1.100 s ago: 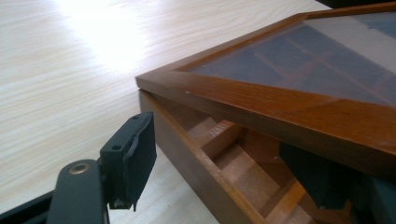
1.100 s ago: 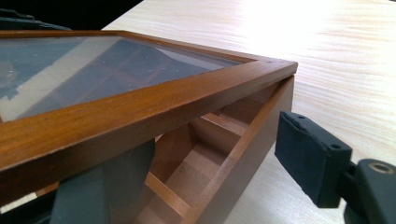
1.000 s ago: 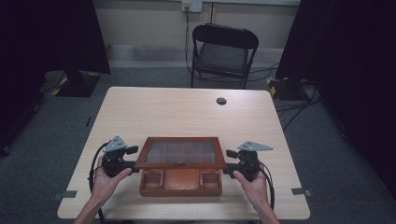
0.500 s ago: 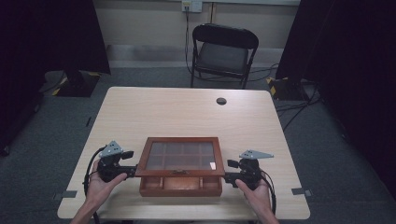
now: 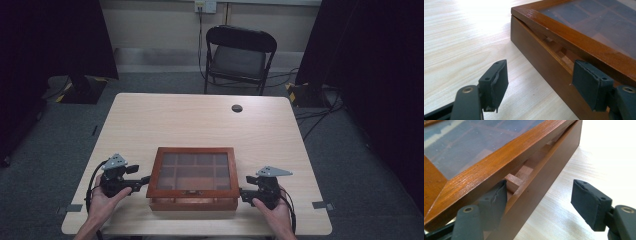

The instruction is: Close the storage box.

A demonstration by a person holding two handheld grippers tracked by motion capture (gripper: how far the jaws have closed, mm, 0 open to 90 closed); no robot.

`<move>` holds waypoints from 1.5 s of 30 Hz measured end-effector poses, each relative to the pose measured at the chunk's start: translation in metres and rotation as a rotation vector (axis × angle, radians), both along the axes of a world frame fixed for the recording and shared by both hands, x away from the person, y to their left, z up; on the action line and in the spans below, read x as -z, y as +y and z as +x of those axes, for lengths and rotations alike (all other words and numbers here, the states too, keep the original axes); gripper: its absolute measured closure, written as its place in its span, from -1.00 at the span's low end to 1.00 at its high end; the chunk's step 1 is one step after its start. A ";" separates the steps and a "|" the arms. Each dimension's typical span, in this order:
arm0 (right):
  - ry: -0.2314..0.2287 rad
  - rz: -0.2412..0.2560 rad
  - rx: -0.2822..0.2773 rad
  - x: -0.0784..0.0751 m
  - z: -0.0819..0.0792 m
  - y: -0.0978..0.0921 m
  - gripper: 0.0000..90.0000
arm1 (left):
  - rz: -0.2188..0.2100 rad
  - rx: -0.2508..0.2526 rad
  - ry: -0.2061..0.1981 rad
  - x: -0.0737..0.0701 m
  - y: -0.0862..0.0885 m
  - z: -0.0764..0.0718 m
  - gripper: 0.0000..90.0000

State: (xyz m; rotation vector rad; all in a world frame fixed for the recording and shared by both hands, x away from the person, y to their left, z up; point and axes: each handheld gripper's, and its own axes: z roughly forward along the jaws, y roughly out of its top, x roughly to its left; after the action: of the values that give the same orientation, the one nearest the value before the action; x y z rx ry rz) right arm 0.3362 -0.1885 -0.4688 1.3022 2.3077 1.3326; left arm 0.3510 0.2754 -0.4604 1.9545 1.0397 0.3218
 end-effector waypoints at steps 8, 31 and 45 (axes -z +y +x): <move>0.001 0.000 0.003 -0.001 -0.001 -0.002 -0.37 | -0.006 -0.003 -0.003 -0.001 0.002 0.000 -0.39; 0.005 0.027 0.077 -0.019 -0.009 -0.039 -0.52 | 0.009 -0.033 -0.013 -0.005 0.006 0.000 -0.44; 0.008 -0.020 0.295 -0.012 0.028 -0.083 -0.65 | 0.056 -0.172 0.002 -0.008 0.034 0.021 -0.57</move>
State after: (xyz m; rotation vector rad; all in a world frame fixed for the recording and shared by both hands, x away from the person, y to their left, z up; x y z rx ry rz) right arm 0.3645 -0.2717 -0.4570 1.5693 2.0277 1.2049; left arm 0.3722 0.3093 -0.4520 1.9186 1.2151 0.4489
